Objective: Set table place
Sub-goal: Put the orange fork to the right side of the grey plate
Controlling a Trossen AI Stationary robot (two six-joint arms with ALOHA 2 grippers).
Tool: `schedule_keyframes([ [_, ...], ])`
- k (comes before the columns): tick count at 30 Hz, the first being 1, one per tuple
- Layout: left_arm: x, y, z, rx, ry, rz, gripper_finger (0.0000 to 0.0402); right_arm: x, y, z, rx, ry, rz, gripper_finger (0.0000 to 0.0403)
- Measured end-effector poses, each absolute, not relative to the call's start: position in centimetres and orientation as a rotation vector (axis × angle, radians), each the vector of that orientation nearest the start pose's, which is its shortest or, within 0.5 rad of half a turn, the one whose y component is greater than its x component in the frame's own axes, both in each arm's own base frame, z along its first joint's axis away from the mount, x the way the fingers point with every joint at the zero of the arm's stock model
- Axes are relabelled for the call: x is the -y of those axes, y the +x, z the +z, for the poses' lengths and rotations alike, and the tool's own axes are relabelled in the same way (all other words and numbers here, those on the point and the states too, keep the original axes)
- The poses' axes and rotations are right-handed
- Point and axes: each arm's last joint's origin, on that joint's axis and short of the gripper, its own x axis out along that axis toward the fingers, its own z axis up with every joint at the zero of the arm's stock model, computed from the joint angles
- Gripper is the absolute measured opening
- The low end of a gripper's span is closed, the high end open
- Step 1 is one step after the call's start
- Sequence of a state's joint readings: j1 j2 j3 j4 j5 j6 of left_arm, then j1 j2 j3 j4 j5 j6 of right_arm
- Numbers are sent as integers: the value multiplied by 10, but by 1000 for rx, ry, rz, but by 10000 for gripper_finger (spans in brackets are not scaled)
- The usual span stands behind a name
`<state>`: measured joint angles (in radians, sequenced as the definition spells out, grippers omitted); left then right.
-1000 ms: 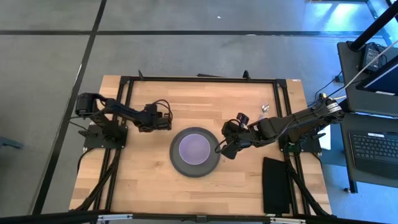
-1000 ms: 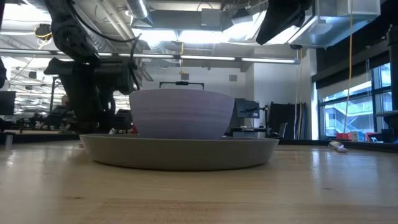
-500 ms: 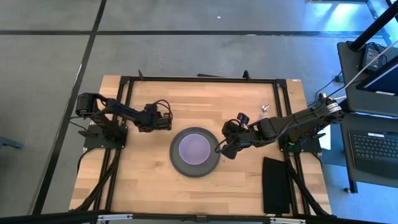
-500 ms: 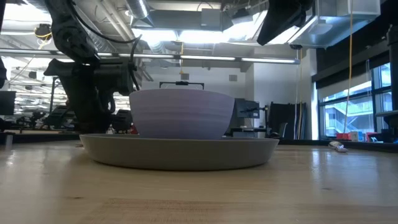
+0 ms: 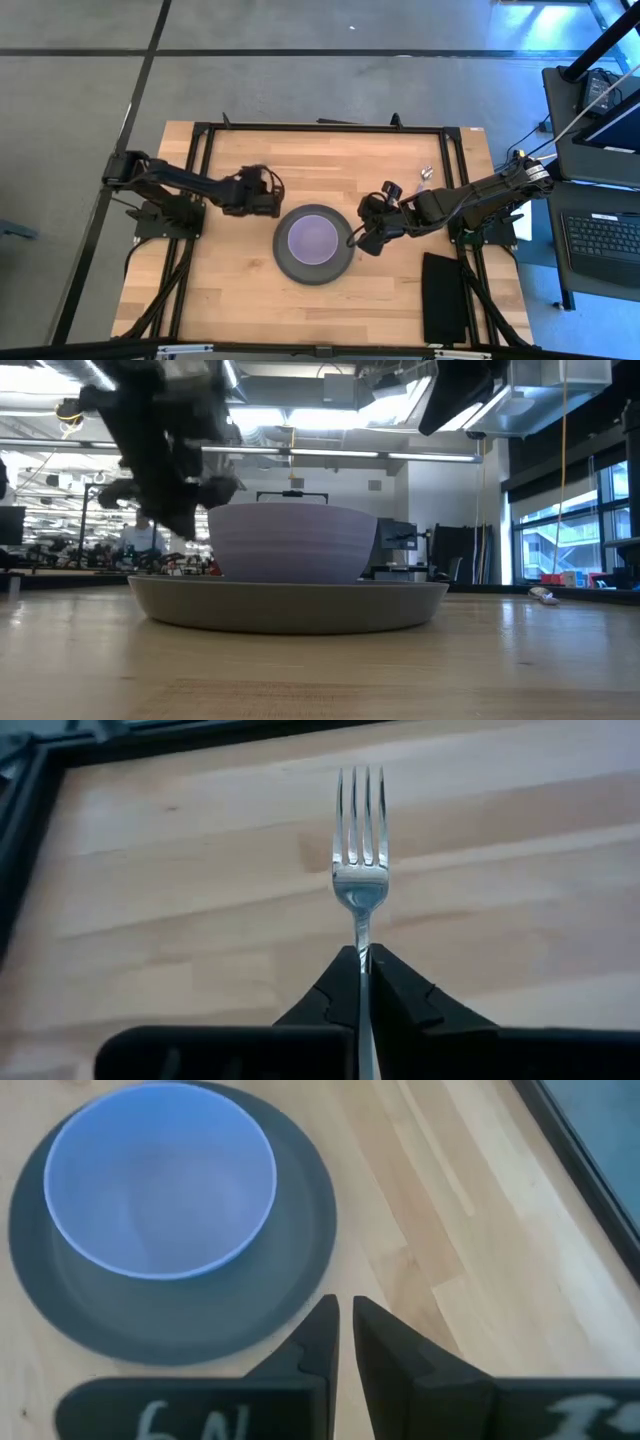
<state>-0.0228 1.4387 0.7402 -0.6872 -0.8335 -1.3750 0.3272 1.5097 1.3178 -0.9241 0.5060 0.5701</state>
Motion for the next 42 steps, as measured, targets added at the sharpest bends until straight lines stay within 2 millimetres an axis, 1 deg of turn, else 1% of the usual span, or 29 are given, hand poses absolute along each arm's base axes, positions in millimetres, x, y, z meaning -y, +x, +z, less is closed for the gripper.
schedule_keyframes([
  [3, 3, 231, 177, -550, -571, 1303, 7, -83, 284, 295, -939, 56, -434, 39],
  [7, 28, 228, 176, -533, -618, 1283, 4, -83, 282, 294, -960, 42, -435, 39],
  [13, 62, 219, 161, -547, -686, 1277, 7, -90, 279, 294, -967, 31, -419, 39],
  [19, 91, 215, 137, -598, -739, 1275, 5, -99, 276, 294, -960, 38, -401, 39],
  [24, 106, 214, 118, -618, -796, 1337, 9, -104, 274, 294, -959, 29, -383, 39],
  [28, 119, 225, 110, -604, -799, 1346, 5, -106, 273, 294, -960, 22, -375, 39],
  [31, 124, 233, 105, -602, -762, 1364, 8, -106, 273, 294, -961, 15, -371, 39],
  [38, 126, 242, 103, -606, -757, 1397, 26, -106, 273, 294, -964, 2, -365, 39],
  [42, 133, 249, 110, -609, -806, 1374, 36, -106, 273, 294, -964, 2, -364, 39],
])
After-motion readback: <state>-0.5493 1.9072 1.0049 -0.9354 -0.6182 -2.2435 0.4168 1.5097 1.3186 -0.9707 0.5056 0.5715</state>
